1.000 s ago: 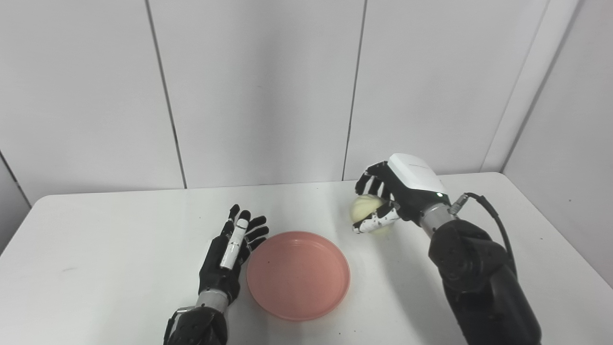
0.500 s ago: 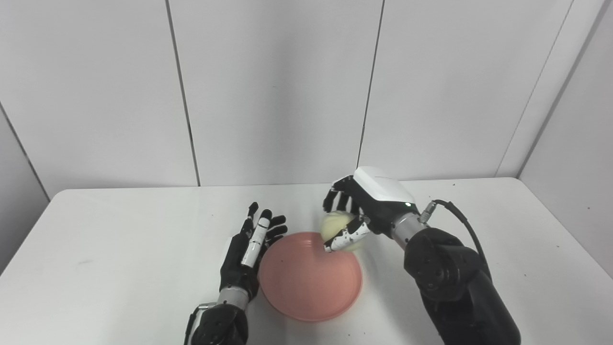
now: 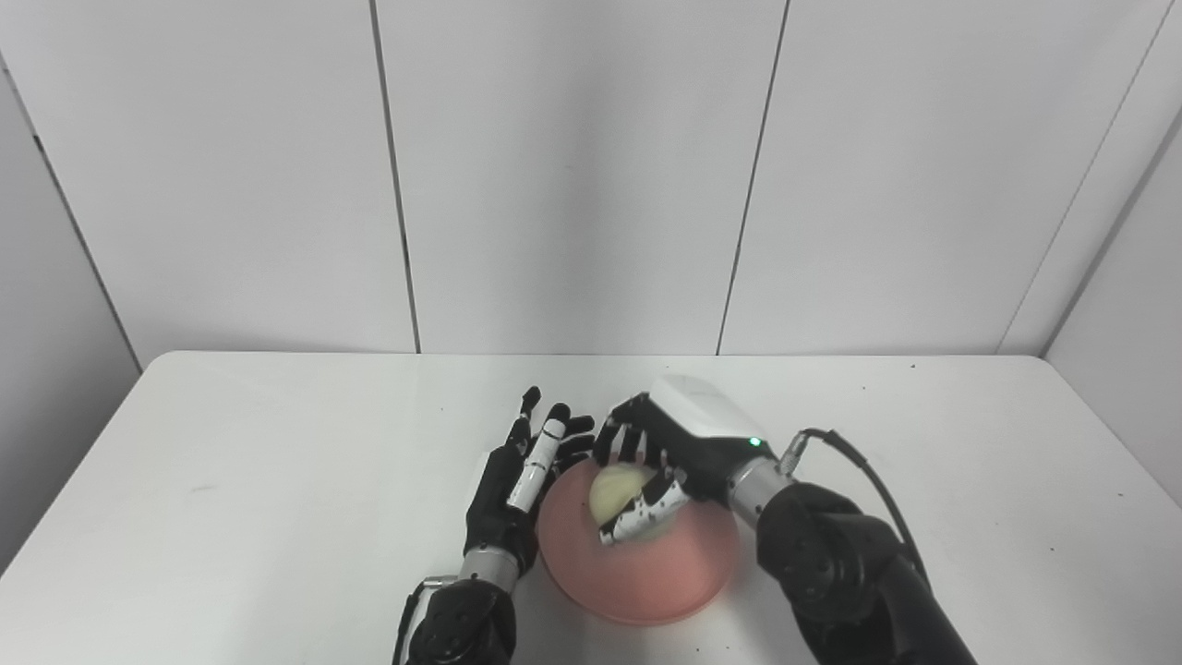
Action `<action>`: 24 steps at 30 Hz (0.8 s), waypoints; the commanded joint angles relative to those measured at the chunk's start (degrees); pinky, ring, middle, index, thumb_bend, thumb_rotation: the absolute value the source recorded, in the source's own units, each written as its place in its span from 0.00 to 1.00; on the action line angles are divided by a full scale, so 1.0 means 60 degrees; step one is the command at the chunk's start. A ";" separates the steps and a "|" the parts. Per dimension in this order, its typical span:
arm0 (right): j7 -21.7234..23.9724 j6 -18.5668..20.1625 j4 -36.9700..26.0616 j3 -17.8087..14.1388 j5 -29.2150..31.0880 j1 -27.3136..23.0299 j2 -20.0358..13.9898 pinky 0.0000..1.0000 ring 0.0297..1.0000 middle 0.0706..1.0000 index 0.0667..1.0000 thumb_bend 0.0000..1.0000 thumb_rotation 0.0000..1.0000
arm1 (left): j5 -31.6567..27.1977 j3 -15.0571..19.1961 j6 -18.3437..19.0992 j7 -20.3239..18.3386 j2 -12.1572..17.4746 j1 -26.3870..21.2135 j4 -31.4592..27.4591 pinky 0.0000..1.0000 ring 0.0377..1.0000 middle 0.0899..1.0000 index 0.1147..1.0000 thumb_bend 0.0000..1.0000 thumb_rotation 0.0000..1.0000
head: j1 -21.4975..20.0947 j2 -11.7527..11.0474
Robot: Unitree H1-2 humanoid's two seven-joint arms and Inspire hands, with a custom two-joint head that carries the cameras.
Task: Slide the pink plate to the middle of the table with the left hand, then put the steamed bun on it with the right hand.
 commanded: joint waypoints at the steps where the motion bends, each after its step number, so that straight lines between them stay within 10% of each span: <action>1: -0.0469 -0.0485 0.0017 -0.0024 0.0136 -0.0174 -0.0002 0.29 0.35 0.44 0.45 0.53 0.00 | -0.0064 0.0039 0.0323 0.0032 -0.0073 0.0068 0.0040 0.72 0.68 0.67 1.00 0.64 0.64 | 0.0007 0.0009; 20: -0.1371 -0.1632 0.1285 0.0687 0.0108 0.0090 -0.0499 0.47 0.53 0.46 0.45 0.53 0.00 | -0.0012 0.0023 0.0762 0.0006 0.0005 0.0119 -0.0224 0.71 0.69 0.67 1.00 0.64 0.65 | -0.0097 0.0102; 23: -0.1337 -0.1622 0.1164 0.0743 0.0029 0.0103 -0.0584 0.53 0.59 0.62 0.46 0.52 0.13 | -0.0018 0.0027 0.0796 -0.0011 0.0022 0.0112 -0.0212 0.71 0.69 0.67 1.00 0.63 0.65 | -0.0103 0.0098; 24: -0.1320 -0.1620 0.1114 0.0749 0.0022 0.0111 -0.0607 0.54 0.62 0.66 0.58 0.77 0.20 | -0.0002 0.0013 0.0785 -0.0023 0.0036 0.0115 -0.0213 0.71 0.69 0.67 1.00 0.63 0.66 | -0.0113 0.0099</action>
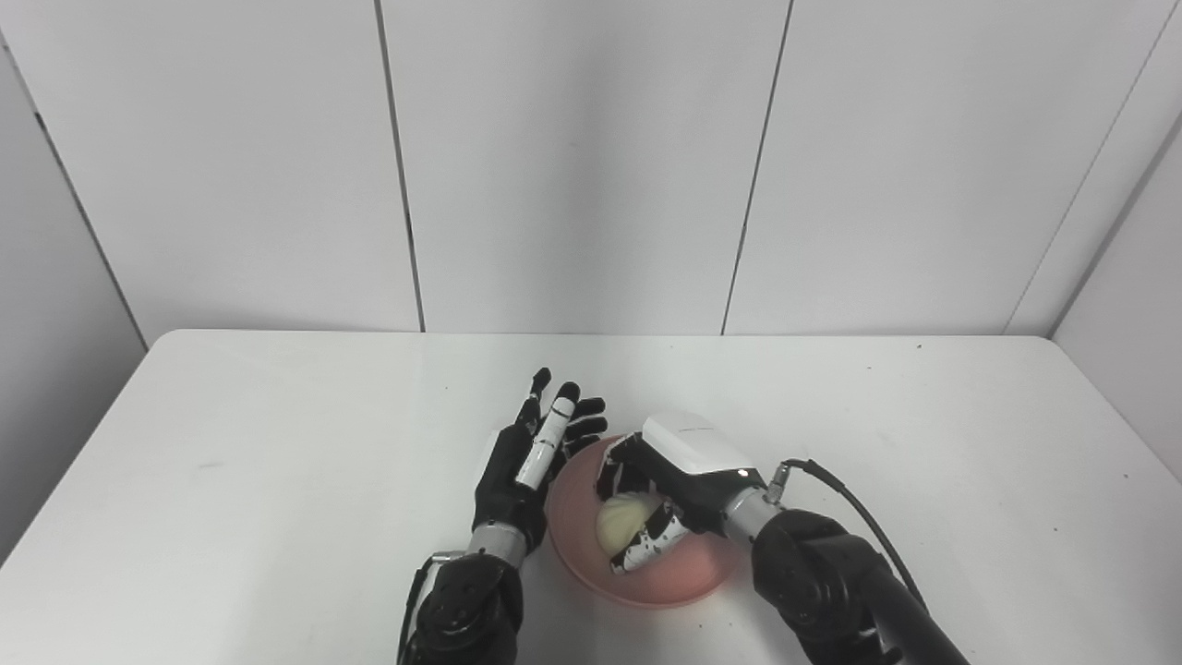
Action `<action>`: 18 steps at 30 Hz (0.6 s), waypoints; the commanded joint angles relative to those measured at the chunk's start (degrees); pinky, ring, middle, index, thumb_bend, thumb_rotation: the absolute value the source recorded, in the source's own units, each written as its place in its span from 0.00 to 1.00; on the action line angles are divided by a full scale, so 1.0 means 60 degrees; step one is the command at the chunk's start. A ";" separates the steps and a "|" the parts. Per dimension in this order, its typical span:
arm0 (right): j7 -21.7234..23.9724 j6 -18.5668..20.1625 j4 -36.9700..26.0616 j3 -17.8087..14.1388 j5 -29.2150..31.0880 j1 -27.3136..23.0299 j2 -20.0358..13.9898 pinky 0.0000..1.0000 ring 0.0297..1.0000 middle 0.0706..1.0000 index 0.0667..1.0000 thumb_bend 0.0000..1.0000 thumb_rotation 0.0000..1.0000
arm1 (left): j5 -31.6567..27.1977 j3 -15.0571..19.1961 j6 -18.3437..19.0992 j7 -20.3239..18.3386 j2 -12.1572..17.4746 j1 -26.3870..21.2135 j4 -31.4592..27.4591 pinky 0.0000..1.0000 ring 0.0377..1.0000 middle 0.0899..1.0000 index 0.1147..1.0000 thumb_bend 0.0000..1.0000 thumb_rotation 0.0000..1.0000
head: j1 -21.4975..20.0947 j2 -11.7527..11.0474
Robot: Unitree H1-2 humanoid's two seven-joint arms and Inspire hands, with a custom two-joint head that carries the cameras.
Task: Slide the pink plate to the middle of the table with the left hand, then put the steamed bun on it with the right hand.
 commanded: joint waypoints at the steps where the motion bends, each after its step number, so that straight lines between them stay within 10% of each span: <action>1: -0.0034 -0.0238 -0.0212 0.0006 -0.0146 -0.0203 -0.0159 0.55 0.64 0.68 0.62 0.85 0.24 | 0.0016 -0.0017 0.0293 -0.0017 0.0040 0.0096 0.0048 0.72 0.69 0.67 1.00 0.62 0.66 | 0.0004 0.0011; 10: 0.0039 -0.0227 -0.0862 -0.0197 -0.0049 -0.0008 -0.0283 0.56 0.69 0.74 0.71 1.00 0.61 | -0.0015 -0.0034 0.0420 -0.0048 0.0100 0.0151 -0.0052 0.70 0.67 0.66 1.00 0.63 0.66 | -0.0011 0.0028; 18: -0.0664 -0.0416 -0.1577 -0.0795 0.0177 0.0511 -0.0150 0.50 0.65 0.72 0.72 0.97 0.64 | 0.0042 -0.0061 0.0517 -0.0073 0.0126 0.0260 -0.0285 0.74 0.70 0.69 1.00 0.63 0.67 | 0.0000 0.0015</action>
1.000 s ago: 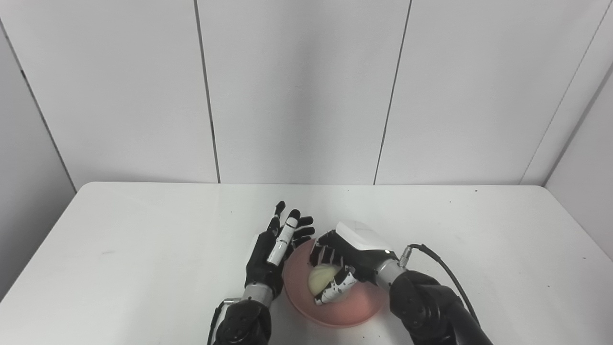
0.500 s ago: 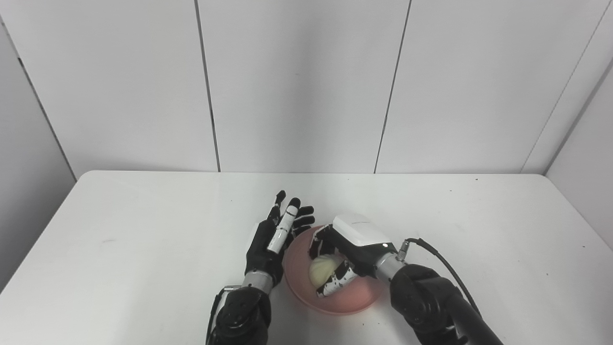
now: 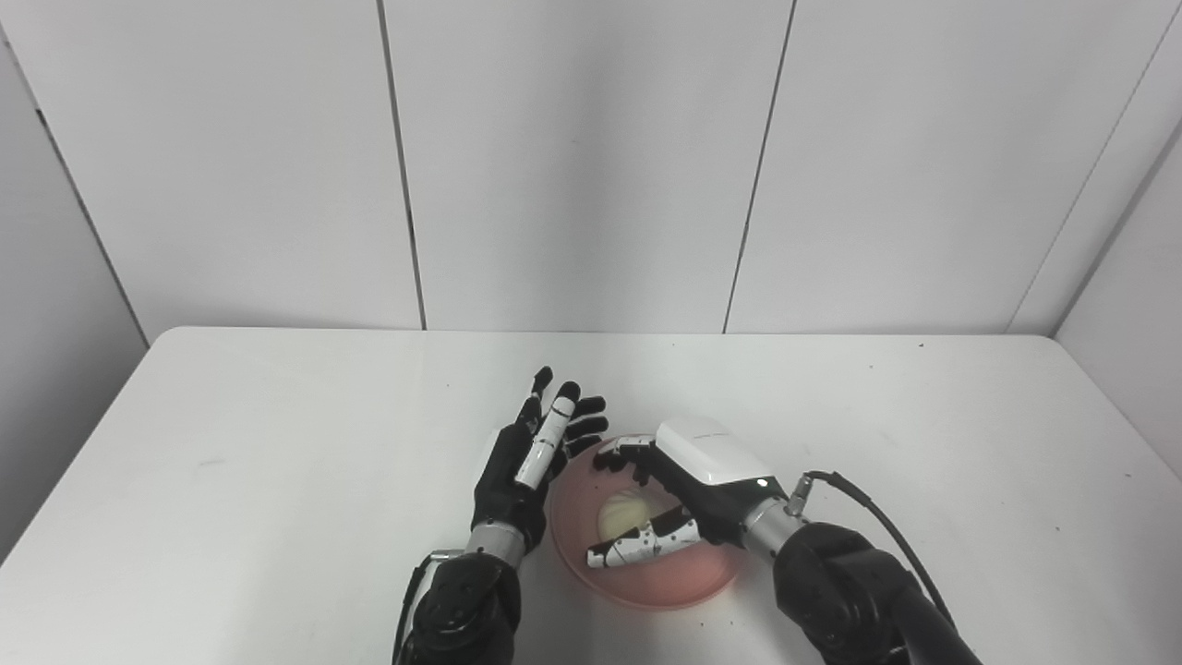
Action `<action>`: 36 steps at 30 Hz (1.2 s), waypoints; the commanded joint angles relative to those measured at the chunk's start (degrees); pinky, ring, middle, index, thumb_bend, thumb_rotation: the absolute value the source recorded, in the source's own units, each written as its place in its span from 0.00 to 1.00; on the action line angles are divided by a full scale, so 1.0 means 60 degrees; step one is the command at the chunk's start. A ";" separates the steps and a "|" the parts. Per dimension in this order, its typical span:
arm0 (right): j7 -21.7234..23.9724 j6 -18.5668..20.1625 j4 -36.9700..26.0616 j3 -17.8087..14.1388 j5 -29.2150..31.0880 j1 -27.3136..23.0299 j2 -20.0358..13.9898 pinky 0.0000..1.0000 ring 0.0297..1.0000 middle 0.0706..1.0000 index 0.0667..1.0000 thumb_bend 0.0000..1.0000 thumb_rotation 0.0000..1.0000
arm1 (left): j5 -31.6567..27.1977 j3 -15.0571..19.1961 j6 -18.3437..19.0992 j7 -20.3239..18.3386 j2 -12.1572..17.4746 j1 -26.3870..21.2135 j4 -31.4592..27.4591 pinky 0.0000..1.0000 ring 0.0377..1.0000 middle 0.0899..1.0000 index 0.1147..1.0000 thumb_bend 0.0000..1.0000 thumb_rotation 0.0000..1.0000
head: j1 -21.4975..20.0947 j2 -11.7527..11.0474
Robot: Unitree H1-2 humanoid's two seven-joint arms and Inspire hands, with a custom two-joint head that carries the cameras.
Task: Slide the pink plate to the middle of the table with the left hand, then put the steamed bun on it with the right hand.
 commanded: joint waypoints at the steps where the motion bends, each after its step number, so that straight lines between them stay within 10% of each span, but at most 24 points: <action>1: -0.1007 -0.0600 -0.0459 -0.0507 0.0292 0.0099 0.0149 0.50 0.64 0.72 0.72 0.96 0.63 | 0.0016 0.0026 0.0347 0.0032 0.0066 0.0133 -0.0032 0.74 0.70 0.69 1.00 0.63 0.67 | 0.0010 -0.0022; 11: -0.5877 -0.4740 0.1269 -0.2515 0.2397 0.1223 0.1322 0.51 0.57 0.60 0.63 0.66 0.85 | 0.0183 0.0044 -0.0168 0.0146 0.0146 0.0381 -0.0229 0.74 0.73 0.73 1.00 0.60 0.67 | -0.0135 -0.0079; 16: -0.6771 -0.5713 0.2035 -0.3033 0.3060 0.1449 0.1884 0.51 0.58 0.64 0.64 0.63 0.93 | 0.0367 0.0033 -0.0782 0.0248 0.0218 0.0523 -0.0268 0.76 0.74 0.76 1.00 0.60 0.67 | -0.0356 -0.0135; 21: -0.6490 -0.5584 0.2215 -0.3378 0.4562 0.1623 0.2322 0.62 0.68 0.73 0.73 0.69 0.99 | 0.0541 -0.0047 -0.1077 0.0218 0.0318 0.0597 -0.0308 0.97 0.93 0.93 1.00 0.61 0.70 | -0.0459 -0.0164; 27: -0.5936 -0.3513 0.1960 -0.4348 0.7798 0.1721 0.3341 0.73 0.76 0.78 0.78 0.70 1.00 | 0.1268 -0.0290 -0.1432 0.0394 0.0603 0.0675 -0.0337 0.98 0.98 0.99 1.00 0.63 0.79 | -0.0694 -0.0179; 36: -0.5880 -0.2323 0.1694 -0.4268 0.7862 0.1876 0.3705 0.84 0.85 0.85 0.85 0.65 1.00 | 0.1472 -0.0372 -0.1251 0.0313 0.0884 0.0829 -0.0585 1.00 1.00 1.00 1.00 0.64 0.87 | -0.1053 -0.0147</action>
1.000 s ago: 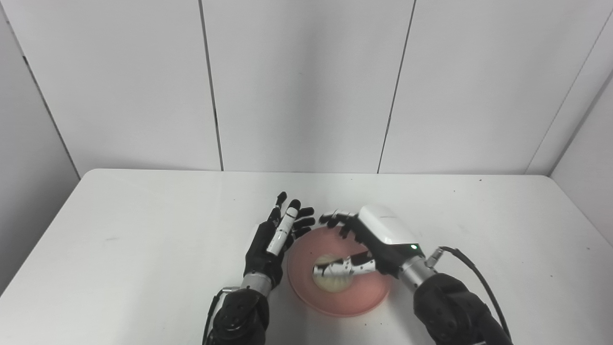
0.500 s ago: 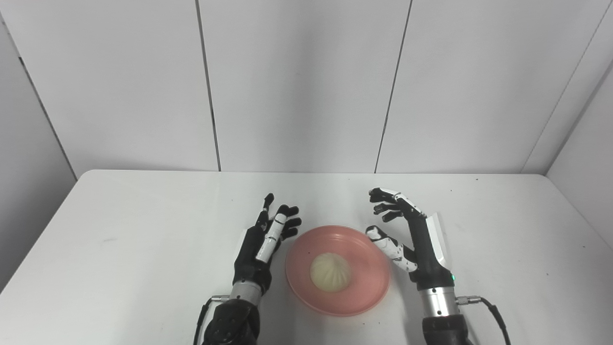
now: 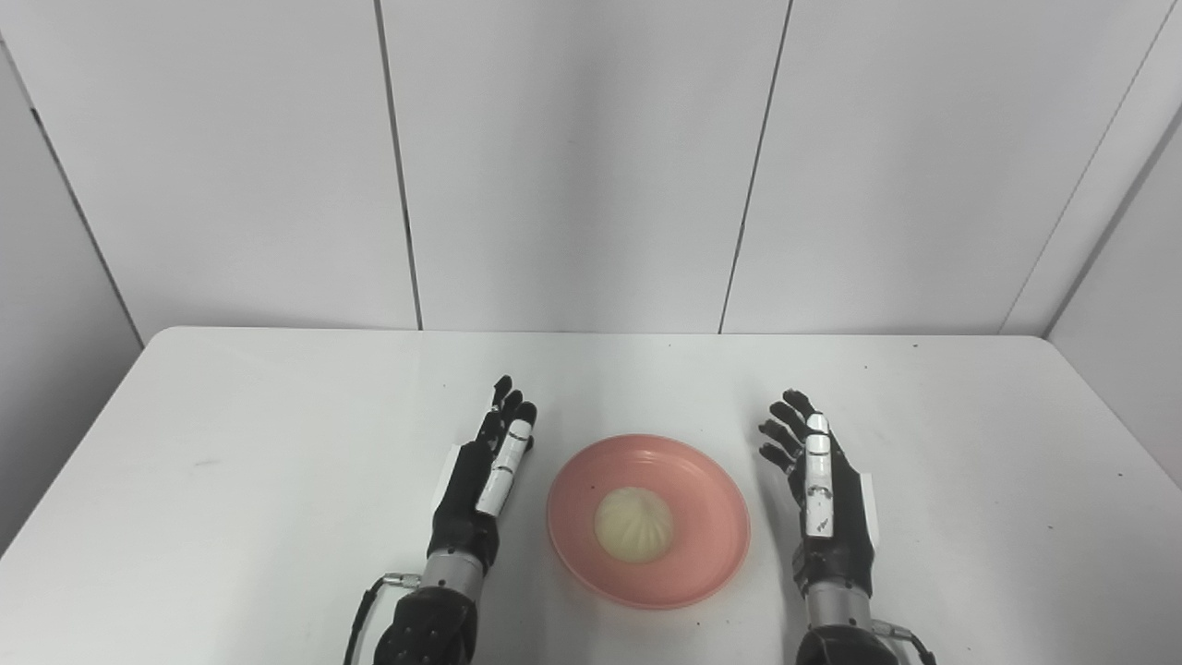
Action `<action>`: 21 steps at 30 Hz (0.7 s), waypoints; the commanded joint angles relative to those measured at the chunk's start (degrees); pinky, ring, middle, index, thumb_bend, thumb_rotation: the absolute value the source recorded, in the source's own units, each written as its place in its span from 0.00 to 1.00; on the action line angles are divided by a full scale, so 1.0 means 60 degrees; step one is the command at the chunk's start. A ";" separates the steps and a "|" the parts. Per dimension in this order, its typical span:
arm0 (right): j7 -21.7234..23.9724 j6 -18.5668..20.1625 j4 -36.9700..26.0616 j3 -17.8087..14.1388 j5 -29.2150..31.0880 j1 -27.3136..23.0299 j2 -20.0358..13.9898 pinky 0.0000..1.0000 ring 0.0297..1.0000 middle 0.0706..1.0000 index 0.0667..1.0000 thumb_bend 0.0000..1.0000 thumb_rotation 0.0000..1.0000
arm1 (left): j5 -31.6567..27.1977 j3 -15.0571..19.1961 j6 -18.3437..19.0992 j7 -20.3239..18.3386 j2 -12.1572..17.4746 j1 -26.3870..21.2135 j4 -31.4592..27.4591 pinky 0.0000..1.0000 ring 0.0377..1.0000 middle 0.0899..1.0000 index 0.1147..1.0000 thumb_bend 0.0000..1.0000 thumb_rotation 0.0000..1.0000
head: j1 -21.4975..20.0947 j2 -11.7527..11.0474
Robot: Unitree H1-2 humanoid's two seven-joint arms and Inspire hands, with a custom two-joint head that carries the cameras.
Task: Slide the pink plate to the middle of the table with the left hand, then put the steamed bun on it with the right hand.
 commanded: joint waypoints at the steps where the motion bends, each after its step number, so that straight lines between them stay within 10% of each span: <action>1: 0.0195 0.0170 -0.0375 0.0084 -0.0001 -0.0222 0.0102 0.87 0.87 0.86 0.85 0.65 1.00 | 0.0050 0.0025 0.0094 0.0004 0.0135 -0.0003 -0.0129 1.00 1.00 1.00 1.00 0.65 0.88 | -0.0037 0.0037; 21: 0.0335 0.1631 -0.0652 0.0345 -0.0626 -0.0232 -0.0111 1.00 0.96 0.95 0.94 0.67 1.00 | -0.0243 0.0049 0.0220 -0.0099 0.0130 -0.0036 -0.0155 1.00 1.00 1.00 1.00 0.70 0.87 | -0.0053 0.0125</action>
